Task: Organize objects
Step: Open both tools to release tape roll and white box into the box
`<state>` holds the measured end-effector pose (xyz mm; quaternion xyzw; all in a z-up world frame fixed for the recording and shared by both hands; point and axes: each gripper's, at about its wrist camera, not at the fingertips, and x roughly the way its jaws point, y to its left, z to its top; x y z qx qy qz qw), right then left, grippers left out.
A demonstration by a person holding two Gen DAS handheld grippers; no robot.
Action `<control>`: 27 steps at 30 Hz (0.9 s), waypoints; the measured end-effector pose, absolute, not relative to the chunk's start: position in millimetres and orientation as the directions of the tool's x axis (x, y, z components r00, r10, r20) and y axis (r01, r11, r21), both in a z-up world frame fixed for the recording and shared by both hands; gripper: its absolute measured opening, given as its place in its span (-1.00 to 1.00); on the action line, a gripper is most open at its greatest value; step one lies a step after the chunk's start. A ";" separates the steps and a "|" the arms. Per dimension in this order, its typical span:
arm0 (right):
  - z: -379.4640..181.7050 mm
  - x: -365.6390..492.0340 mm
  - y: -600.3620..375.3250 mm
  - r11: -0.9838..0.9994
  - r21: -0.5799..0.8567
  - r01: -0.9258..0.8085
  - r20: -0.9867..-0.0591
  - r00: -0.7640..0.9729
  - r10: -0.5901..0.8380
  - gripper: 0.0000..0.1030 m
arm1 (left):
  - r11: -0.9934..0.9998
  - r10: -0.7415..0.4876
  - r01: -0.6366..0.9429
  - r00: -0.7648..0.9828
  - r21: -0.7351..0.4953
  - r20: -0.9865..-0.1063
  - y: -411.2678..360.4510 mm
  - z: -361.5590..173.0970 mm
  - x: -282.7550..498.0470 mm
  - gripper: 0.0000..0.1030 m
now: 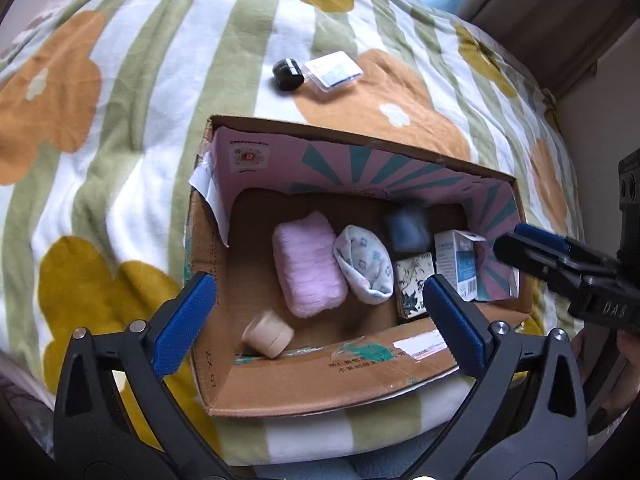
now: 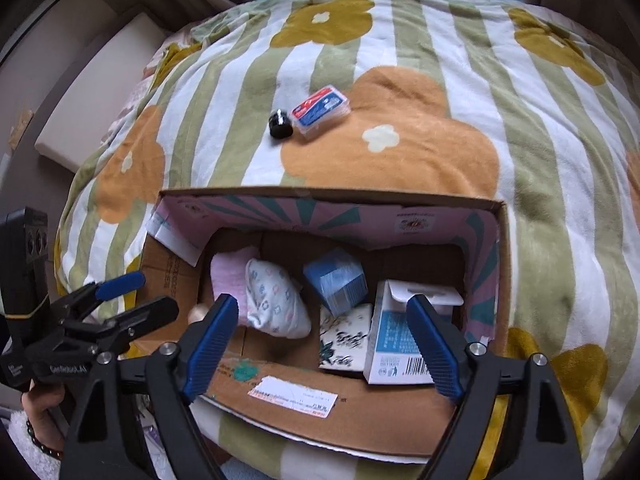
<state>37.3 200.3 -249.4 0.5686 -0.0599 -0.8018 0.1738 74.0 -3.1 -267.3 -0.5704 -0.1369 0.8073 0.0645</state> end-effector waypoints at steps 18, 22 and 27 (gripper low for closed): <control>-248.0 27.6 208.7 -0.930 0.326 0.171 -0.875 -0.319 -0.365 0.99 | -0.951 0.297 -0.017 -0.341 -0.310 -0.892 -7.9 -253.9 66.5 0.99; -246.6 24.6 206.2 -0.929 0.330 0.170 -0.867 -0.334 -0.369 0.99 | -0.950 0.306 -0.043 -0.345 -0.310 -0.887 -8.6 -249.1 62.0 0.99; -245.7 18.6 203.5 -0.922 0.350 0.165 -0.859 -0.336 -0.386 0.99 | -0.949 0.312 -0.062 -0.345 -0.310 -0.885 -12.0 -244.6 53.9 0.99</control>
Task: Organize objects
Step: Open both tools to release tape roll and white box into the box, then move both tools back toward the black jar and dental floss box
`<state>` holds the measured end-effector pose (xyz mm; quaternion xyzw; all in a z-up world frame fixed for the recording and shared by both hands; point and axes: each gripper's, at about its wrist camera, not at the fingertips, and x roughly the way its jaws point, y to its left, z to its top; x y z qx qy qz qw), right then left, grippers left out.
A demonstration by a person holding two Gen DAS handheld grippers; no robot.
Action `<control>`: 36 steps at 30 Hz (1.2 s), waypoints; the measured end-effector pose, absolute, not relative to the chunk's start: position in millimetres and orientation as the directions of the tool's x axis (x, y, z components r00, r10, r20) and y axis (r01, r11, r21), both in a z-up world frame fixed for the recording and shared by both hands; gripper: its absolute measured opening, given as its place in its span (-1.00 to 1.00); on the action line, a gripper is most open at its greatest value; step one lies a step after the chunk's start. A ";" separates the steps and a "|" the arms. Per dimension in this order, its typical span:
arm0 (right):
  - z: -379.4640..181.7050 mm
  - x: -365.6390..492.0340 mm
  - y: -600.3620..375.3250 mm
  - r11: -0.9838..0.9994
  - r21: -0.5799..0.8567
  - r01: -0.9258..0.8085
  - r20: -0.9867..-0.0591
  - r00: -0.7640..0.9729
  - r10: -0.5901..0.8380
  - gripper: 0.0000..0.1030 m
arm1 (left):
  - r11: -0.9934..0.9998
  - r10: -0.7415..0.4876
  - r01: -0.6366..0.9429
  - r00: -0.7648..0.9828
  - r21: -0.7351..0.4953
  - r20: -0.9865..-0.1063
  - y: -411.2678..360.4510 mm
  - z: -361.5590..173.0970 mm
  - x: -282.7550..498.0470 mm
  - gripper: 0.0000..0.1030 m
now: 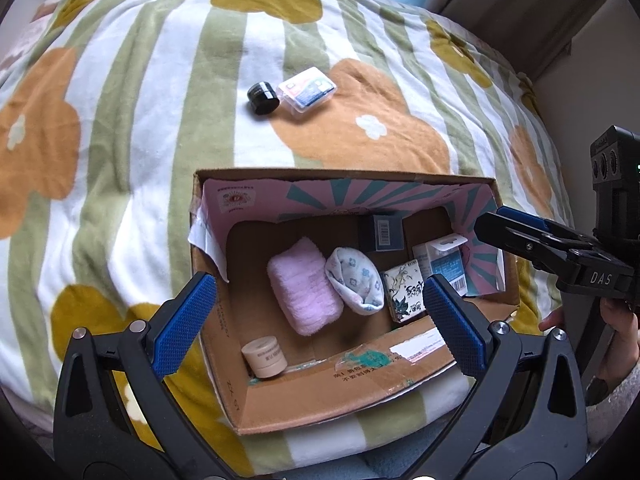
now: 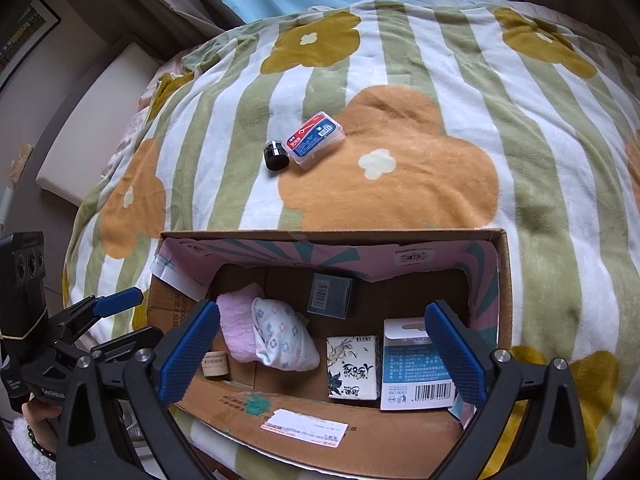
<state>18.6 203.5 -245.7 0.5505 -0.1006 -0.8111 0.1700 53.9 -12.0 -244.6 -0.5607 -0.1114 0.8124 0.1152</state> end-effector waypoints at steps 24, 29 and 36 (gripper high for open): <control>-176.2 -70.5 144.9 -0.891 0.072 0.448 -0.830 -0.469 -0.302 0.99 | -0.941 0.241 -0.326 -0.472 -0.086 -0.848 -57.7 -187.2 -59.3 0.99; -185.1 -102.0 131.4 -0.869 -0.020 0.495 -0.848 -0.468 -0.247 0.99 | -0.895 0.246 -0.445 -0.502 0.004 -0.830 -57.4 -203.2 -89.0 0.99; -225.7 -142.2 110.6 -0.811 0.020 0.585 -0.894 -0.352 -0.276 0.99 | -0.817 0.283 -0.575 -0.469 0.046 -0.836 -44.9 -254.0 -121.2 0.99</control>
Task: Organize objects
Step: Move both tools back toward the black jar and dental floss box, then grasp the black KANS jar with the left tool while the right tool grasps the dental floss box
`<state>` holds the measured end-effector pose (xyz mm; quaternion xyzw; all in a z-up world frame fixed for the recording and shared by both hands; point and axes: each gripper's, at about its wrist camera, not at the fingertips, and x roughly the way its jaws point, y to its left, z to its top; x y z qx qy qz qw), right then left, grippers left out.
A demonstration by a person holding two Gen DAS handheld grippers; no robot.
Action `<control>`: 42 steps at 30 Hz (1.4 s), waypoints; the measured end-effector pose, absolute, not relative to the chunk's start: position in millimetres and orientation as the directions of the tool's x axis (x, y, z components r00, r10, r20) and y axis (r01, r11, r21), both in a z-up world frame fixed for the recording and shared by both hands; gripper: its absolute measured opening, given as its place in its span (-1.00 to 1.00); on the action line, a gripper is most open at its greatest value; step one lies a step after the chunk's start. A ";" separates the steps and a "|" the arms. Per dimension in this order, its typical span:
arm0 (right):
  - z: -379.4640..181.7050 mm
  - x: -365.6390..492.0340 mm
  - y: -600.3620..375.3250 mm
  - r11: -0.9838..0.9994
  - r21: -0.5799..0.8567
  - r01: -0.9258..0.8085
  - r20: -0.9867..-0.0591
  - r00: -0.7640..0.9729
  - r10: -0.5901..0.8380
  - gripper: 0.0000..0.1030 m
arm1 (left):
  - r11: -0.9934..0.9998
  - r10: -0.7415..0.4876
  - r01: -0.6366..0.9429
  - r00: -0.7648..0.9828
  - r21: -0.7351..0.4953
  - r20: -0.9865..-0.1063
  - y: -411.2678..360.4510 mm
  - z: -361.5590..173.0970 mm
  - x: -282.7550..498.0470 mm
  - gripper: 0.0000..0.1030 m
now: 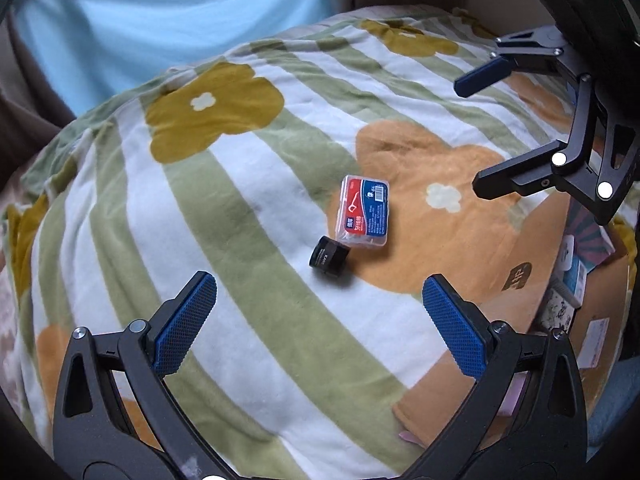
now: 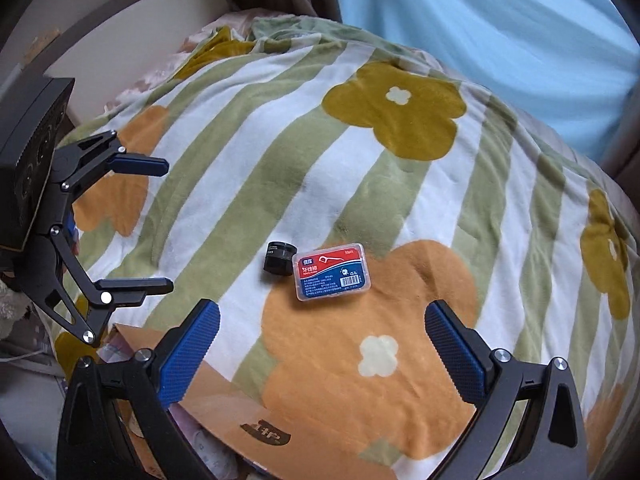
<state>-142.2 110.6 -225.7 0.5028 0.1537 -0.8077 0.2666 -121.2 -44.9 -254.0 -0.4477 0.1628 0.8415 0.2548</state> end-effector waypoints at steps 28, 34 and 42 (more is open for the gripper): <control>-356.5 -206.3 78.1 -0.736 -0.010 0.677 -0.979 -0.155 -0.129 0.92 | -0.686 0.320 -0.728 -0.286 -0.013 -0.903 -12.2 -373.5 -195.1 0.36; -359.0 -207.5 81.5 -0.737 0.013 0.676 -0.980 -0.139 -0.144 0.49 | -0.664 0.329 -0.748 -0.275 -0.014 -0.903 -5.5 -374.2 -194.1 0.09; -356.1 -203.9 87.8 -0.740 0.019 0.672 -0.977 -0.146 -0.158 0.49 | -0.658 0.346 -0.752 -0.256 -0.039 -0.903 -5.4 -374.5 -194.8 -0.29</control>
